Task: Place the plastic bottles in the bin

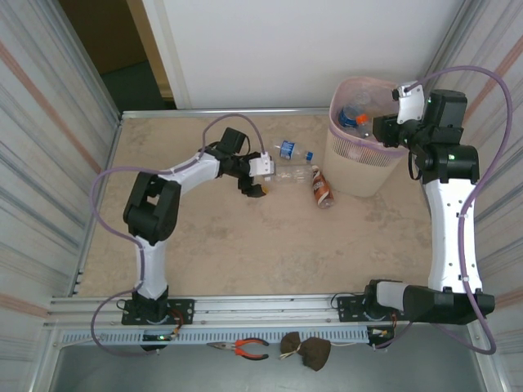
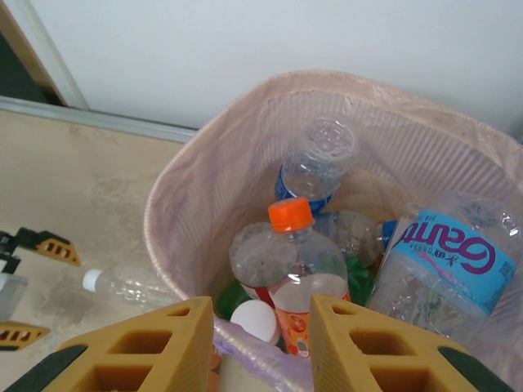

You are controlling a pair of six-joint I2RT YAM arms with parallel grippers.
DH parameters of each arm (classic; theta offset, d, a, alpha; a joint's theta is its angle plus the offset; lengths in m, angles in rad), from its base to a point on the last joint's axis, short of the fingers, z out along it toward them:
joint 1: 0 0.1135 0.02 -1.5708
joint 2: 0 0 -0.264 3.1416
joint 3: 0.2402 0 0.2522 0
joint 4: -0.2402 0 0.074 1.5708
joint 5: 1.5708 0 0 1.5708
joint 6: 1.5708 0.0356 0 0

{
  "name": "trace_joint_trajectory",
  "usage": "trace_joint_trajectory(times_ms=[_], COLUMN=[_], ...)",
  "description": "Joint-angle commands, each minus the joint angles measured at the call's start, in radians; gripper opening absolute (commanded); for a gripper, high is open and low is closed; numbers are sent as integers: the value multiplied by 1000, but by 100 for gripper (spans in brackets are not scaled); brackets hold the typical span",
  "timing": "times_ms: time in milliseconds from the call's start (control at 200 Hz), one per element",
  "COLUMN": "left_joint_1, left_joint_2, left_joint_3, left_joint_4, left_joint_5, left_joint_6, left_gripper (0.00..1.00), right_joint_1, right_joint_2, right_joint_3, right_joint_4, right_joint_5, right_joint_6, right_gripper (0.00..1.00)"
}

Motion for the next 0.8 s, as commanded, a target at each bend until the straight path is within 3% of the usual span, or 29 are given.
trace_joint_trajectory(times_ms=[0,451,791], left_joint_1=[12,22,20], left_joint_2=[42,225,245], left_joint_3=[69,255,260], left_joint_4=[30,-84,-96], left_joint_5=[-3,-37,-37], left_joint_6=[66,72,54], left_gripper=[85,75,54], right_joint_1=[-6,-5,-6], right_joint_2=[-28,-22,-28], right_joint_3=[0,8,0], right_joint_4=[-21,-28,-25], right_joint_5=[9,18,16], right_joint_6=[-15,-35,-37], right_gripper=[36,36,35])
